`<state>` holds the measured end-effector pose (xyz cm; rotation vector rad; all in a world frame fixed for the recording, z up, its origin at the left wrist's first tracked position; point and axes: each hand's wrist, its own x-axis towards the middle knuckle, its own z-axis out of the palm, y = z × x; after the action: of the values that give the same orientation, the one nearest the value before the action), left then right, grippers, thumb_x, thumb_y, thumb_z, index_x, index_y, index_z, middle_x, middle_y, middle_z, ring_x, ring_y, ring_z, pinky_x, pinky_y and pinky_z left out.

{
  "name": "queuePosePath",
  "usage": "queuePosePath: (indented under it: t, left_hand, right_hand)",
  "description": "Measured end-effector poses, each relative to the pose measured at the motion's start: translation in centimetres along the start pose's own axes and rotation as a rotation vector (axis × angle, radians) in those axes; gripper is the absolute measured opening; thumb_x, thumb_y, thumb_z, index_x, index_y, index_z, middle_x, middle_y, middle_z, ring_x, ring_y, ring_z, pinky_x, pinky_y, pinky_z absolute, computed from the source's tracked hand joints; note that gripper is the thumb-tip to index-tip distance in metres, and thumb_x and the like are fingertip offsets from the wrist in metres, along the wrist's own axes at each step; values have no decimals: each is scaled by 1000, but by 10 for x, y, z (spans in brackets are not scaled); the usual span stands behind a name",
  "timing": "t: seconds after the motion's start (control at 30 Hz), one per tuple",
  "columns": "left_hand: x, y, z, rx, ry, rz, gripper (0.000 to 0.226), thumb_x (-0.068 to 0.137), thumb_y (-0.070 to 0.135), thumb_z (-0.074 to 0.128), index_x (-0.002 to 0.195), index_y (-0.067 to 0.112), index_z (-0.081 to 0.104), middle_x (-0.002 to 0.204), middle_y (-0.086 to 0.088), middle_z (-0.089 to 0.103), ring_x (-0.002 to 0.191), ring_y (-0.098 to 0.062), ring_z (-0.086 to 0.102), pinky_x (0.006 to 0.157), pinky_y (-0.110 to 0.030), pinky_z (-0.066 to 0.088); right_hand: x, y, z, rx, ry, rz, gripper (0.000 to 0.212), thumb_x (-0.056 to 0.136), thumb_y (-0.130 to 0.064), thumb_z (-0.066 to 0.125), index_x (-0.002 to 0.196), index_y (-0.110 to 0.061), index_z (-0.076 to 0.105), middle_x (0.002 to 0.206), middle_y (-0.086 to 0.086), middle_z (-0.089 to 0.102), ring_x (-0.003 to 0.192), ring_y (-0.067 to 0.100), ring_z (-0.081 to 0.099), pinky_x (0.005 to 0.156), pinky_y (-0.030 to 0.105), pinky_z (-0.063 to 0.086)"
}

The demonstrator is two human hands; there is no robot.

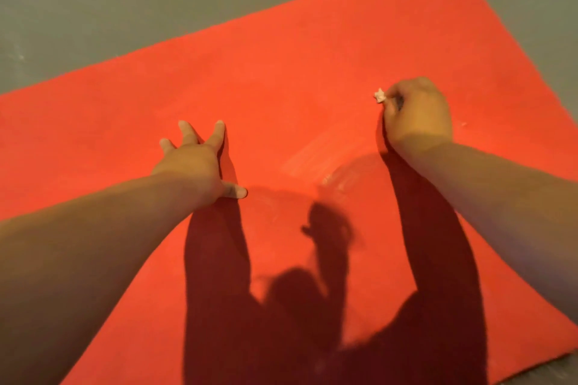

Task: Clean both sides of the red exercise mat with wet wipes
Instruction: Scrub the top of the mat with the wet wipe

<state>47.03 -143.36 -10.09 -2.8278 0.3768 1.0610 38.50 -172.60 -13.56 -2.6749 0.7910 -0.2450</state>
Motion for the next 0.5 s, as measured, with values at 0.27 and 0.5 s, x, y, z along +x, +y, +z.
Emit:
queuePosePath:
  t: [0.27, 0.5]
  left_hand:
    - [-2, -6, -8, 77, -21, 56, 119, 72, 53, 76, 149, 40, -15, 158, -16, -19, 142, -51, 6, 113, -52, 22]
    - [-2, -16, -5, 119, 11, 87, 116, 72, 53, 77, 149, 43, -10, 160, -11, -12, 143, -46, 11, 112, -50, 26]
  right_hand:
    - [-108, -98, 37, 283, -325, -777, 6, 81, -7, 60, 77, -8, 64, 77, 9, 59, 75, 31, 57, 72, 40, 45]
    - [12, -20, 17, 28, 46, -118, 17, 85, -15, 55, 91, -4, 68, 91, 23, 61, 95, 38, 54, 82, 39, 32]
